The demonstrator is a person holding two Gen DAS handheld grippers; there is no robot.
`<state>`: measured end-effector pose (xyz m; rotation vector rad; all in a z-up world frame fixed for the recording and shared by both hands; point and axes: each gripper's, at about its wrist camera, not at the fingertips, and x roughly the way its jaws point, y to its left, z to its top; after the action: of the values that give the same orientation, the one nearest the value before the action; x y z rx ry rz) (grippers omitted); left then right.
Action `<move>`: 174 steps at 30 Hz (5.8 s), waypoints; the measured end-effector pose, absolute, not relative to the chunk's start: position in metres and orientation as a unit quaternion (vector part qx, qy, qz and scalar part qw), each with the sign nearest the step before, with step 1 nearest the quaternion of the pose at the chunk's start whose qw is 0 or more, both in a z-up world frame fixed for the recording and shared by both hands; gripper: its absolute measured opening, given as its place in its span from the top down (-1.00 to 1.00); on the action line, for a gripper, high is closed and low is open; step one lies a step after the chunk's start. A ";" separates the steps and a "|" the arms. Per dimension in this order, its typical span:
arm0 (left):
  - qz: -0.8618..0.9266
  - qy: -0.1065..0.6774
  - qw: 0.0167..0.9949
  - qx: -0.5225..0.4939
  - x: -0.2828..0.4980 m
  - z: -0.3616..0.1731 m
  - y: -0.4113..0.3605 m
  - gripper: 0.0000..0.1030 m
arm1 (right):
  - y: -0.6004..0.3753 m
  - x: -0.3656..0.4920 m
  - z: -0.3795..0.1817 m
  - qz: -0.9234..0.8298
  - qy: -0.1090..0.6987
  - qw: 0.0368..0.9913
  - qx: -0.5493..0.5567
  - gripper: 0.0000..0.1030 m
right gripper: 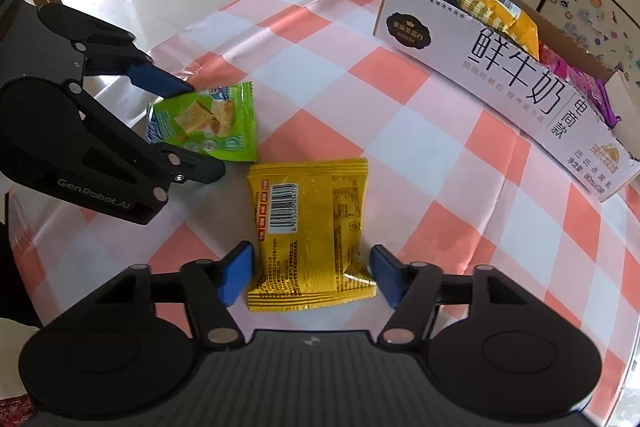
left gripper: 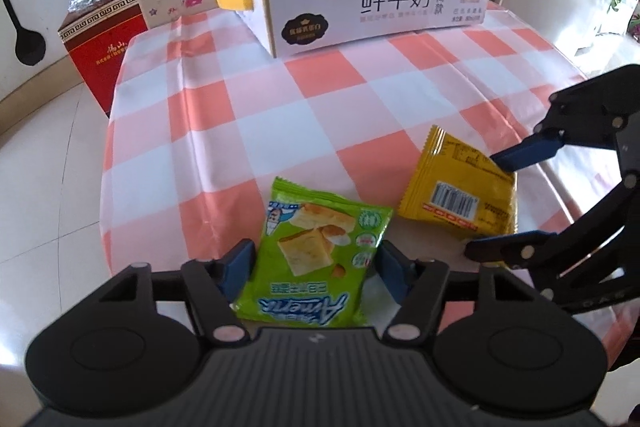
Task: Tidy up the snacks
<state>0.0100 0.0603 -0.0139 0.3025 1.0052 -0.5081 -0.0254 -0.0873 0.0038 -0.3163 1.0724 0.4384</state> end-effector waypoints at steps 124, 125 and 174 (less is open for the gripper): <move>-0.098 0.370 0.919 0.099 0.142 0.092 -0.060 -0.75 | -0.243 0.103 0.109 -0.029 0.375 0.925 0.052 -0.90; -0.098 0.371 0.918 0.098 0.141 0.093 -0.060 -0.76 | -0.242 0.102 0.109 -0.032 0.377 0.924 0.051 -0.92; -0.042 0.422 0.898 0.118 0.147 0.078 -0.074 -0.81 | -0.225 0.116 0.087 -0.077 0.430 0.899 -0.024 -1.00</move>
<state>0.1469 -0.0742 0.0780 0.2438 0.8748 -0.0863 0.1161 -0.2255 0.0869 -0.0499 0.8897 -0.1595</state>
